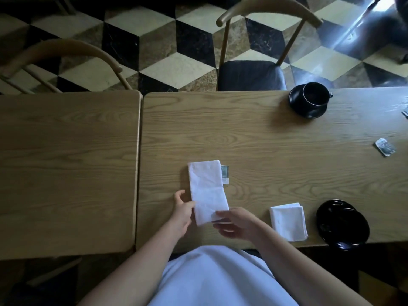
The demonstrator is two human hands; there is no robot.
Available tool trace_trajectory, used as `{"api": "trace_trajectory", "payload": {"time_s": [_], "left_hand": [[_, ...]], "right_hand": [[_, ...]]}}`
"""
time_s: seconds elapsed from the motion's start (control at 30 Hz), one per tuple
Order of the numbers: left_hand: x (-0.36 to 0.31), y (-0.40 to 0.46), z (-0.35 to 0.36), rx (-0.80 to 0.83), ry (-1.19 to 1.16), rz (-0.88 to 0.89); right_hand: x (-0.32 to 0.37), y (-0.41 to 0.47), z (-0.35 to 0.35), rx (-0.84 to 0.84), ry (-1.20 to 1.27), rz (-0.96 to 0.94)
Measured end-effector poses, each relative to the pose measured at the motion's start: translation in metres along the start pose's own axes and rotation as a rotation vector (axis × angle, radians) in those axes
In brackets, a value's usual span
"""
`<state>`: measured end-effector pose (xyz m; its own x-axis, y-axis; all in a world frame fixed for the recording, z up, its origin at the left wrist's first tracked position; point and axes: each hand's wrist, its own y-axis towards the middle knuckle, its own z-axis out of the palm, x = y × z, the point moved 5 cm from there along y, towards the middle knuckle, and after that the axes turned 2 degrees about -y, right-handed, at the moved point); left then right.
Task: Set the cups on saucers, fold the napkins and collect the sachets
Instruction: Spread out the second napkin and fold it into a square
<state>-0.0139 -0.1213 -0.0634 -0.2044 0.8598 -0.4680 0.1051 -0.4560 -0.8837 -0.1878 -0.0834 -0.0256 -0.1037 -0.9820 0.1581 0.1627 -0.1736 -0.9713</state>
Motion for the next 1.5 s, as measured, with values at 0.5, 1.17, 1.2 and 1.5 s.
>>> {"api": "trace_trajectory", "payload": {"time_s": [0.5,1.17,1.2,1.5], "left_hand": [[-0.020,0.006,0.002,0.165,0.165,0.070],[-0.085,0.031,0.004,-0.033,0.588,0.342],[-0.087,0.032,0.006,-0.021,0.538,0.344],[-0.105,0.051,0.013,-0.121,0.602,0.337]], "right_hand": [[0.041,0.022,0.002,0.044,-0.154,-0.290],[0.107,0.037,-0.005,-0.277,-0.684,-0.448],[0.114,0.036,-0.004,-0.349,-0.759,-0.502],[0.143,0.053,0.008,-0.417,-0.940,-0.542]]}}
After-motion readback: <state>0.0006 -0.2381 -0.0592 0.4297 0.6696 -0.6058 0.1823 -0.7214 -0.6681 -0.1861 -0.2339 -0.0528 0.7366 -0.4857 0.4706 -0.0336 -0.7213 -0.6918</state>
